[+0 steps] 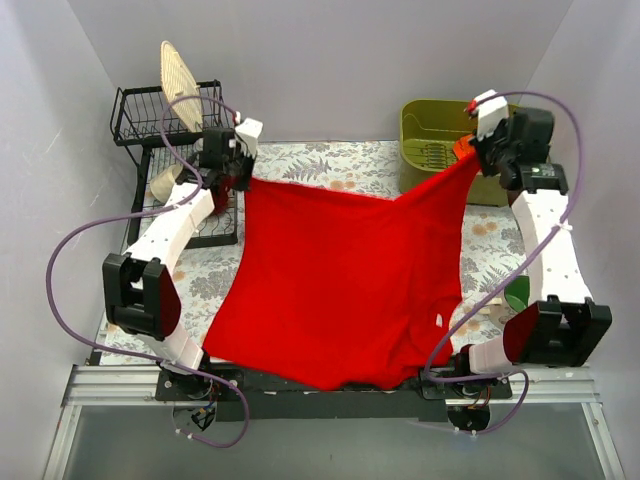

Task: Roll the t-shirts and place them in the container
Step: Flatten out the T-shirt at the center of the board.

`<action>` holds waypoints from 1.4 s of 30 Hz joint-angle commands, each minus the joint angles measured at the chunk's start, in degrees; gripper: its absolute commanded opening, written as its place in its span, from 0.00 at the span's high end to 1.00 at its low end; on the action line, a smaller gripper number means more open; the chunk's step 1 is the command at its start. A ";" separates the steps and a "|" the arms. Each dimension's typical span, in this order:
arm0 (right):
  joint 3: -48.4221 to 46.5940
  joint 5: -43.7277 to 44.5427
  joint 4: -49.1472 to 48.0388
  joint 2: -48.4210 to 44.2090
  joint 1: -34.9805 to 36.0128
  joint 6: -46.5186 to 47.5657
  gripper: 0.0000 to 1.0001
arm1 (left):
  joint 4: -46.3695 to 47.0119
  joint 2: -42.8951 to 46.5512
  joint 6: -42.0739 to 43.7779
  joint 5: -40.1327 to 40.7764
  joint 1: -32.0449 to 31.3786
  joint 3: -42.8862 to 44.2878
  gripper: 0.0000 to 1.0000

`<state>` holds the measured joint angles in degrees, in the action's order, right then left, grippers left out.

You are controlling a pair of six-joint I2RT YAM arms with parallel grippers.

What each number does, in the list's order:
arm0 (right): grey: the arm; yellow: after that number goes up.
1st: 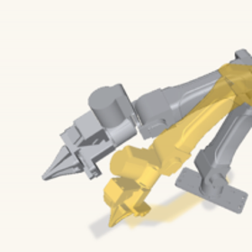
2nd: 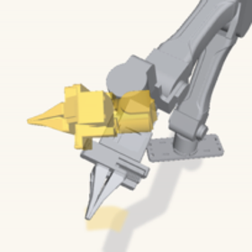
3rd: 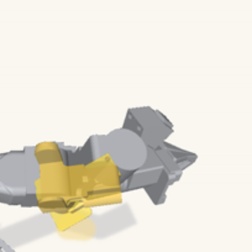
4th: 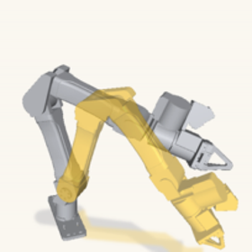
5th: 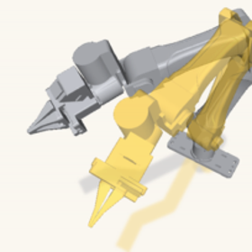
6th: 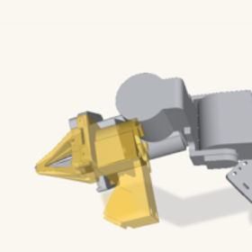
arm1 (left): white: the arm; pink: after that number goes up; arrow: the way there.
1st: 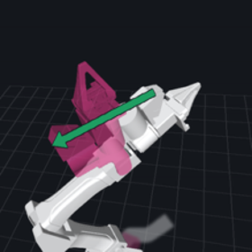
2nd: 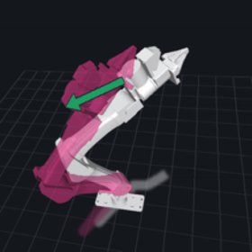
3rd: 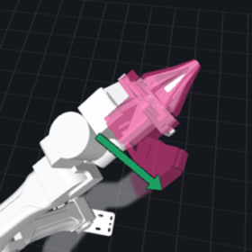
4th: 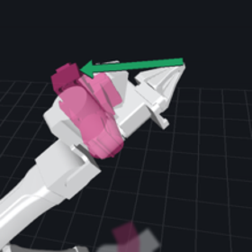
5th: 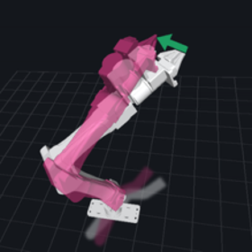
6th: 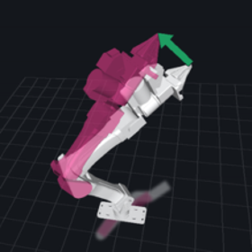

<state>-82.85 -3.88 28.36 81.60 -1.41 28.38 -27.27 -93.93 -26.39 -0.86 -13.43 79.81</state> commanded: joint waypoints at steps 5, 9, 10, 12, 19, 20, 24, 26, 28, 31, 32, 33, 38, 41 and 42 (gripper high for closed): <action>-14.35 6.94 8.46 -11.10 -0.52 7.39 0.99 | -1.30 14.45 -0.68 0.95 0.16 9.84 1.00; -24.16 10.82 13.99 -14.89 -0.52 5.99 0.99 | -2.08 21.58 -3.05 -2.56 2.00 8.35 1.00; -26.46 11.17 16.96 -15.24 -0.52 5.81 0.99 | -2.35 23.42 -3.57 -2.83 2.27 8.08 1.00; -30.07 11.87 20.14 -16.38 -0.52 6.33 0.99 | -3.57 28.16 -4.28 -3.88 3.23 8.08 1.00; -46.95 11.96 28.51 -19.54 -0.52 13.10 0.99 | -8.41 39.07 -4.11 -6.69 4.73 11.76 1.00; -46.88 11.88 28.24 -20.51 -0.52 14.06 0.99 | -8.85 39.70 -3.84 -6.87 4.82 12.29 1.00; -41.61 11.44 23.95 -28.75 -1.66 14.68 0.99 | -10.44 42.42 -3.67 -7.49 4.99 15.63 1.00; -41.08 10.39 22.89 -31.05 -2.45 15.21 0.99 | -10.79 43.74 -3.32 -7.93 5.08 18.17 1.00; -42.13 10.38 21.31 -31.50 -3.60 15.83 0.99 | -10.79 44.18 -2.88 -8.01 5.26 20.55 1.00; -44.06 11.87 16.75 -30.81 -4.04 17.05 0.99 | -10.35 42.87 -2.52 -8.54 5.78 27.14 1.00; -43.98 12.57 15.25 -29.76 -4.13 17.58 0.99 | -10.18 41.39 -2.18 -8.63 5.87 28.63 1.00; -43.02 13.19 13.67 -29.14 -4.21 18.54 0.99 | -10.17 40.24 -1.30 -8.11 5.96 31.52 1.00; -37.04 13.02 1.54 -25.71 -4.22 21.18 0.99 | -7.47 36.01 2.13 -5.64 5.87 32.17 1.00; -36.51 12.75 -3.29 -22.65 -4.22 23.03 0.99 | -5.70 33.91 3.10 -5.55 5.87 32.42 1.00; -36.51 13.28 -4.01 -21.93 -4.22 23.30 0.99 | -5.69 32.33 3.01 -4.94 5.87 33.03 1.00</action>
<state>-120.33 5.85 35.97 54.26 -5.21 48.07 -34.39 -55.51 -26.17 -9.87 -8.23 112.66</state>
